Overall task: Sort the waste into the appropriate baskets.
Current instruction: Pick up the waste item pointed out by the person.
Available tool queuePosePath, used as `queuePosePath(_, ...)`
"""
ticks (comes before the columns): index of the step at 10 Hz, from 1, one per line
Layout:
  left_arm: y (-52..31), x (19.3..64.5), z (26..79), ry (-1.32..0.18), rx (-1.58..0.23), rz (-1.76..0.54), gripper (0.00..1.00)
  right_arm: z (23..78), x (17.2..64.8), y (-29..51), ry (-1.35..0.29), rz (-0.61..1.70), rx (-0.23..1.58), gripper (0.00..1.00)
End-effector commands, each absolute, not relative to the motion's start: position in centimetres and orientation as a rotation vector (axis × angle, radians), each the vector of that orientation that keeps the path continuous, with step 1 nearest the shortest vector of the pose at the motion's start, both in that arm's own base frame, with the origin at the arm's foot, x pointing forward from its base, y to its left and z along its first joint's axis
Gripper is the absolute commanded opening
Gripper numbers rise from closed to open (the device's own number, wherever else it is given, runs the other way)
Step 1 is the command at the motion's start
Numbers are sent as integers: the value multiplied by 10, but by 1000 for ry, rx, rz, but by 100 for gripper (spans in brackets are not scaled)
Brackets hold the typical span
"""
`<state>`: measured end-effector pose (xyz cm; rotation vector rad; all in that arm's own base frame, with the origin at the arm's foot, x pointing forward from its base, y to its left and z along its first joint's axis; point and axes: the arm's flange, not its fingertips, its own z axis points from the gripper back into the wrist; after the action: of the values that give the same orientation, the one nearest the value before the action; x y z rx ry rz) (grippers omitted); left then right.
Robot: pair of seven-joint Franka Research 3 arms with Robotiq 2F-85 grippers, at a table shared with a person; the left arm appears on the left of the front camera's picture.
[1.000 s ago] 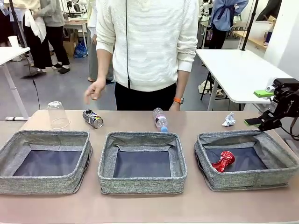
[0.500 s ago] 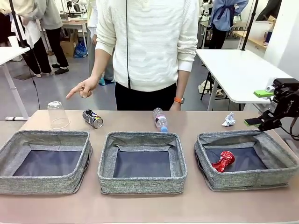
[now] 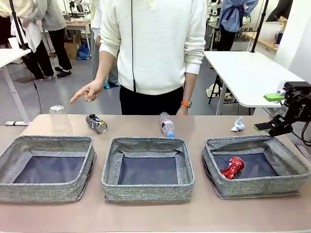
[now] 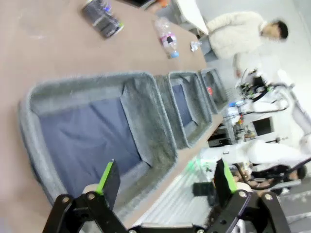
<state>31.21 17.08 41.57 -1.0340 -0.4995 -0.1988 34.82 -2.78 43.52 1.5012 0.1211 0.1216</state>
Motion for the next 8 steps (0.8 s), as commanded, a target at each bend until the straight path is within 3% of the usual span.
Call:
queuePosePath(1, 160, 340, 418, -822, -1017, -459, 100, 440, 349, -28, 135, 107, 1514, 100)
queuePosePath(3, 162, 366, 419, -996, -1095, -501, 100, 440, 349, -28, 135, 107, 1514, 100)
queuePosePath(4, 165, 391, 418, -984, -1067, -443, 100, 440, 349, -28, 135, 107, 1514, 100)
queuePosePath(5, 156, 349, 435, -901, -1029, -442, 100, 440, 349, -28, 135, 107, 1514, 100)
queuePosePath(8, 158, 366, 427, -949, -1030, -442, 100, 440, 349, -28, 135, 107, 1514, 100)
